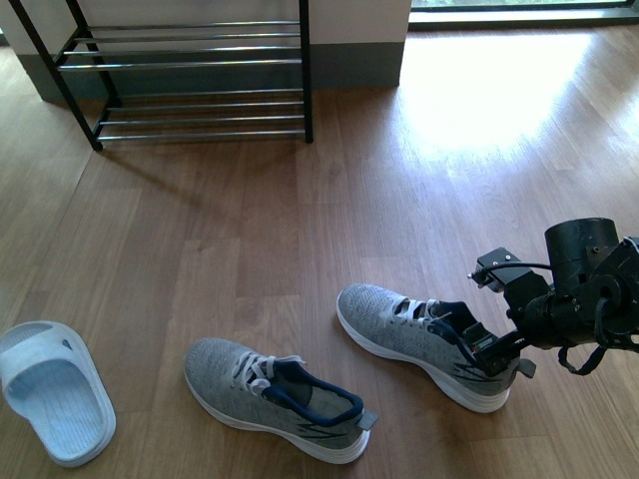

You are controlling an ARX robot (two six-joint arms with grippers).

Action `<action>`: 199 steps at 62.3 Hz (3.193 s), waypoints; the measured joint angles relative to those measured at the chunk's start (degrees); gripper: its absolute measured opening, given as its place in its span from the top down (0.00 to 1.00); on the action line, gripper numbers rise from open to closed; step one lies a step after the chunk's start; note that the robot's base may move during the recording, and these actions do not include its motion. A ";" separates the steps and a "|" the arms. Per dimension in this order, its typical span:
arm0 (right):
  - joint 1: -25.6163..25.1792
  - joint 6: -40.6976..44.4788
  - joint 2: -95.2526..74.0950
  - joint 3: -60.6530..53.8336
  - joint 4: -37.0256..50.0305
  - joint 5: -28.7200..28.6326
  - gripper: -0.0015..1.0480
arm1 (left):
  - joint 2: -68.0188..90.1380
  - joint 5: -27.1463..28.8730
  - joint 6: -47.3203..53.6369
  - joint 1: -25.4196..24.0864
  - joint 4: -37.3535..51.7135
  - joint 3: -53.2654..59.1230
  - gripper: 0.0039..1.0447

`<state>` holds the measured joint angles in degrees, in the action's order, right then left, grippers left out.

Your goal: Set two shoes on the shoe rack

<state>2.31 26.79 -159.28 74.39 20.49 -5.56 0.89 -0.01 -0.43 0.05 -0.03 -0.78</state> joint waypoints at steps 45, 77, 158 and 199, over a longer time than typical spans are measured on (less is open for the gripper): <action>3.02 -9.60 4.07 -7.45 6.56 -3.28 0.99 | 0.00 0.00 0.00 0.00 0.02 0.00 0.09; -0.39 -43.21 72.26 -46.03 6.16 -0.55 0.99 | 0.00 0.00 0.00 0.00 0.00 0.00 0.09; 0.57 -45.24 102.49 -52.63 -7.45 -5.86 0.99 | 67.95 21.51 -40.94 18.36 15.76 -14.32 0.09; 0.57 -45.24 102.49 -52.63 -7.45 -5.53 0.99 | 145.74 8.81 -67.78 23.12 26.53 -45.42 0.09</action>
<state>2.87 -18.46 -56.80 21.76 13.04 -11.09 146.63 8.80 -68.20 23.18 26.50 -46.19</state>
